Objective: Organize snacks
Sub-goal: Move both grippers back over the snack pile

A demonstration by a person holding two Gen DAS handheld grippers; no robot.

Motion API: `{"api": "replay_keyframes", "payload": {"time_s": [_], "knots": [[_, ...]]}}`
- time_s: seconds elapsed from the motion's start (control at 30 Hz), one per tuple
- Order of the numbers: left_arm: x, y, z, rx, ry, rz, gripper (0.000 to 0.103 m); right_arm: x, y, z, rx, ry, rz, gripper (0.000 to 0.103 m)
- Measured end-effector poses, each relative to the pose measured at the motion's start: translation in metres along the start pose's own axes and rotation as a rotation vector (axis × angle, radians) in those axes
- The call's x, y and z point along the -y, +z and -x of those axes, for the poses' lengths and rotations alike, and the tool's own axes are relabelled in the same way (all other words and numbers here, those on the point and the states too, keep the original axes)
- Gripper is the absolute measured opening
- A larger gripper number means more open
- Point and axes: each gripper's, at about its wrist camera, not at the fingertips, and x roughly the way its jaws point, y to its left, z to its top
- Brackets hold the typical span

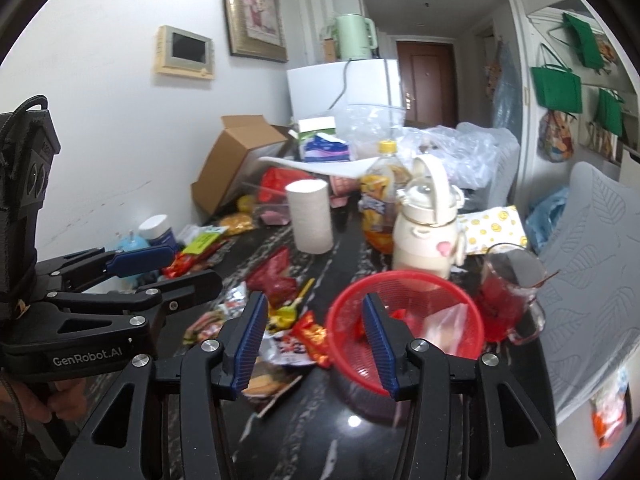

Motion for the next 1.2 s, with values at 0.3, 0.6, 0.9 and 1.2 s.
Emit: {"api": "replay_keyframes", "payload": {"time_s": [0.3, 0.6, 0.9, 1.2], "knots": [[-0.018, -0.034, 0.013, -0.024, 0.003, 0.052, 0.066, -0.028, -0.020, -0.003, -0.049, 0.056, 0.022, 0.050], [-0.043, -0.060, 0.012, -0.059, 0.040, 0.104, 0.066, -0.050, -0.043, -0.025, -0.127, 0.125, 0.019, 0.052], [-0.068, -0.070, -0.009, -0.109, 0.017, 0.154, 0.065, -0.056, -0.048, -0.060, -0.191, 0.158, 0.012, 0.052], [-0.087, -0.069, -0.042, -0.165, -0.012, 0.186, 0.065, -0.053, -0.046, -0.096, -0.246, 0.156, 0.008, 0.052]]}}
